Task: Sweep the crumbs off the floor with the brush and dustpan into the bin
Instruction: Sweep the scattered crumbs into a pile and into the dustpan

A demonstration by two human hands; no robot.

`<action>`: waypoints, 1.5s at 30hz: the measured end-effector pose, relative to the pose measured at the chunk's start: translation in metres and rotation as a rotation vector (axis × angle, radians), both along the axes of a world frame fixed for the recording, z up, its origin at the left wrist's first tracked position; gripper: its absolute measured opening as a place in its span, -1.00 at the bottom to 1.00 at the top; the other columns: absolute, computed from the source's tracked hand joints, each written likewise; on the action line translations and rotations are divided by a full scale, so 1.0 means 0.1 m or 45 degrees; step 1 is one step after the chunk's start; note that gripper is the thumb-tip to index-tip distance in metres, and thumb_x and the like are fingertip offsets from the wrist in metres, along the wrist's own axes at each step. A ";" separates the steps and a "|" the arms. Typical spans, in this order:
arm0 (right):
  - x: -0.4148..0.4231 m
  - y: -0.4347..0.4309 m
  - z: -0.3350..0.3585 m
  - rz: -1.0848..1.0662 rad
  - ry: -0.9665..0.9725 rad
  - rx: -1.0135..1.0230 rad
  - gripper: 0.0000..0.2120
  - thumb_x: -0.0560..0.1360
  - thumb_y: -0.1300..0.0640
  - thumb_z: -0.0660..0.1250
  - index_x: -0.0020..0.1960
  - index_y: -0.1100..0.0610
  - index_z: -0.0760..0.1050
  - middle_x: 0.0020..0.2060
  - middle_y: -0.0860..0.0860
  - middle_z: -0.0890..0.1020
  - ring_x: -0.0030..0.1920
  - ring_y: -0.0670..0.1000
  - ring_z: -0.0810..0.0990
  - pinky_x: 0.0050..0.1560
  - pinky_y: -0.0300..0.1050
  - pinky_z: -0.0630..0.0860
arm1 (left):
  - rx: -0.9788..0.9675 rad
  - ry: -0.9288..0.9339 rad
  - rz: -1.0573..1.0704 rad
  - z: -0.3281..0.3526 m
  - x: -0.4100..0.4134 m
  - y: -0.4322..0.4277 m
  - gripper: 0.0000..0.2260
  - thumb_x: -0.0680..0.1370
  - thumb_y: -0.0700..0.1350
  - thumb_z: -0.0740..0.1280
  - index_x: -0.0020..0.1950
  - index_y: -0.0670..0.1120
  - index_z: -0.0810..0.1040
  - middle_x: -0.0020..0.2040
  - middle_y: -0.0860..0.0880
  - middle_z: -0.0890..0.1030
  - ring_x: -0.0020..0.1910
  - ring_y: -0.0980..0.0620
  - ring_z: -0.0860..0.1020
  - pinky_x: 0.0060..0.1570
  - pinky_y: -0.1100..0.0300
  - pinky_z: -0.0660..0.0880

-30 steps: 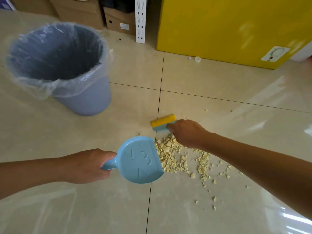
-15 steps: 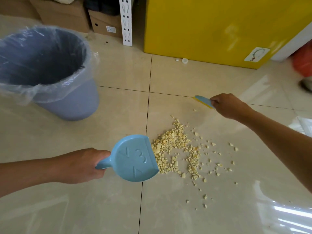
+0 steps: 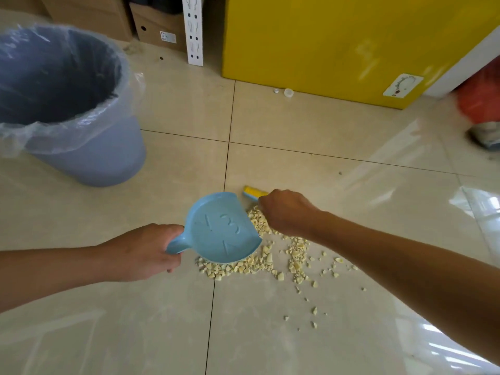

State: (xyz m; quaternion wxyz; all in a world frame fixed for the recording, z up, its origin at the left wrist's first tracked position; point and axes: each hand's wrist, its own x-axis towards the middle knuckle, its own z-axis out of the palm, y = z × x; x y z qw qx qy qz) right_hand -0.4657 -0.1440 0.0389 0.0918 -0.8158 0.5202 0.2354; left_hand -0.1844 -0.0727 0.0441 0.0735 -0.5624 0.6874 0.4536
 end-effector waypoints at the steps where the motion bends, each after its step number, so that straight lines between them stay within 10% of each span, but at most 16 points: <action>1: -0.01 0.06 0.05 0.071 -0.021 0.013 -0.79 0.57 0.19 0.15 0.10 0.17 0.53 -0.14 0.11 0.59 -0.23 0.18 0.58 -0.31 -0.07 0.35 | -0.006 -0.011 0.008 -0.01 -0.03 -0.01 -0.96 0.47 -0.14 0.35 -0.14 -0.01 0.51 -0.19 0.01 0.68 -0.51 0.20 0.44 -0.43 0.28 0.42; 5: -0.27 0.00 0.26 0.101 -0.148 0.053 -0.84 0.63 0.12 0.11 0.01 0.05 0.47 -0.38 -0.08 0.33 -0.42 0.00 0.38 -0.44 -0.11 0.25 | -0.011 0.007 -0.011 -0.02 -0.12 -0.03 -0.93 0.48 -0.17 0.35 -0.16 -0.01 0.52 -0.19 0.00 0.68 -0.50 0.19 0.43 -0.45 0.30 0.41; 17: -2.21 -0.45 0.11 -0.816 0.200 -0.247 -0.84 0.58 0.19 0.12 -0.04 0.19 0.46 -0.13 0.15 0.59 -0.23 0.16 0.50 -0.19 -0.05 0.45 | 0.096 0.049 0.011 -0.09 -0.02 0.04 -0.92 0.48 -0.20 0.34 -0.08 -0.04 0.48 -0.24 0.01 0.70 -0.54 0.20 0.41 -0.43 0.23 0.41; 23: -1.44 -0.15 -0.05 -0.548 0.229 -0.109 -0.73 0.55 0.24 0.15 0.19 0.25 0.51 -0.01 0.15 0.62 -0.02 0.18 0.65 -0.16 -0.03 0.52 | 0.043 0.008 -0.052 -0.05 -0.01 0.09 -0.93 0.48 -0.18 0.34 -0.13 -0.02 0.49 -0.28 0.07 0.67 -0.52 0.21 0.42 -0.44 0.24 0.44; 34: -0.45 0.41 0.08 0.061 0.102 0.019 -0.82 0.57 0.18 0.17 0.06 0.15 0.54 -0.16 0.09 0.63 -0.37 0.08 0.46 -0.49 -0.15 0.28 | 0.020 0.027 -0.087 -0.02 -0.14 -0.01 -0.93 0.50 -0.17 0.32 -0.13 -0.02 0.47 -0.24 0.02 0.66 -0.49 0.17 0.38 -0.39 0.27 0.40; 45: -1.79 0.11 0.32 -0.549 0.262 -0.160 -0.72 0.59 0.18 0.10 0.13 0.22 0.54 -0.41 -0.02 0.37 -0.45 -0.03 0.45 -0.38 -0.08 0.47 | -0.019 0.002 -0.113 -0.18 0.04 -0.01 -0.94 0.49 -0.14 0.32 -0.12 -0.03 0.45 -0.18 -0.03 0.65 -0.46 0.16 0.38 -0.37 0.25 0.38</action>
